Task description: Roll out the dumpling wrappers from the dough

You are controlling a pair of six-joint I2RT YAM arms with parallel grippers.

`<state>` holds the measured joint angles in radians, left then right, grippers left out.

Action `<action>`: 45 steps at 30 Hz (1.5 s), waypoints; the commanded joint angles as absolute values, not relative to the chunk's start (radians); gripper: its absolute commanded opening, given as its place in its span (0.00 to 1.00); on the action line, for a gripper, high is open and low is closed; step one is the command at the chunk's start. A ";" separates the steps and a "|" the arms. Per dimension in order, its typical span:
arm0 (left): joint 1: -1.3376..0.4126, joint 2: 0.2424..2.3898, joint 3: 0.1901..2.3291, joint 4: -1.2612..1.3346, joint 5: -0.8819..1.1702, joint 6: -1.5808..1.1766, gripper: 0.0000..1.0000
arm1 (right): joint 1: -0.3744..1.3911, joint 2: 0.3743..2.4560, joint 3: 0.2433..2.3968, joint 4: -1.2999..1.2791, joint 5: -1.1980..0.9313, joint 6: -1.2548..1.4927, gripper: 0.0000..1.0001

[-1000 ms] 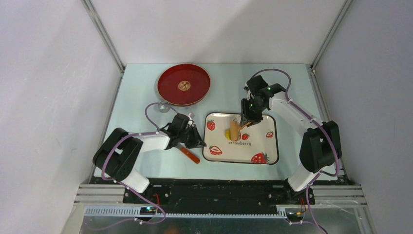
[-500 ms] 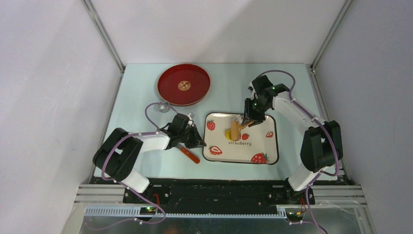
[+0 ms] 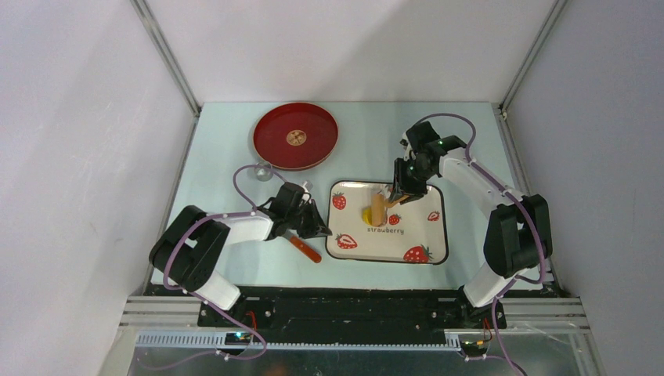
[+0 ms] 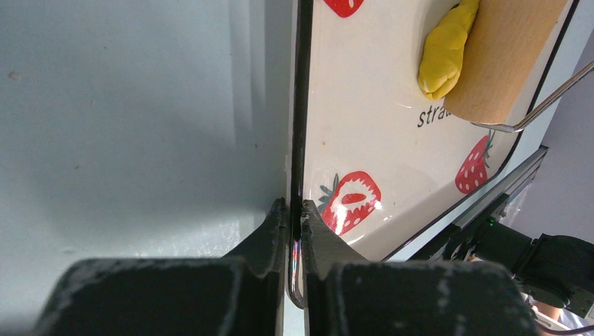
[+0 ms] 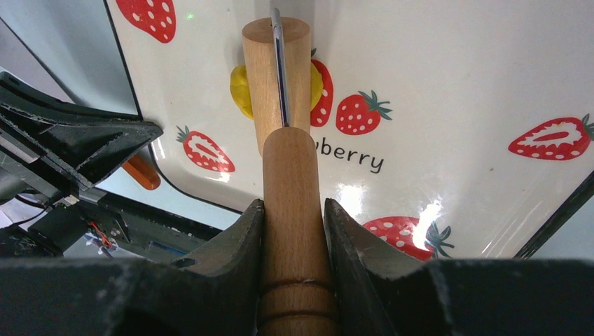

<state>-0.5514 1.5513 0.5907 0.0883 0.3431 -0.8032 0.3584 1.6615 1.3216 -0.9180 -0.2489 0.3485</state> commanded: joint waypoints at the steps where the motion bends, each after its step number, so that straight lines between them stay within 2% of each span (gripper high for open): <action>1: -0.554 1.566 0.584 0.058 0.305 -0.787 0.00 | 0.339 1.769 1.218 -1.001 0.091 0.310 0.00; 13: -0.553 1.565 0.584 0.058 0.304 -0.785 0.00 | 0.340 1.787 1.185 -1.011 0.177 0.320 0.00; 30: -0.553 1.563 0.585 0.046 0.296 -0.789 0.00 | 0.310 1.733 1.123 -0.990 0.163 0.316 0.00; 45: -0.548 1.523 0.580 -0.087 0.171 -0.835 0.00 | 0.304 1.691 1.119 -0.990 0.126 0.306 0.00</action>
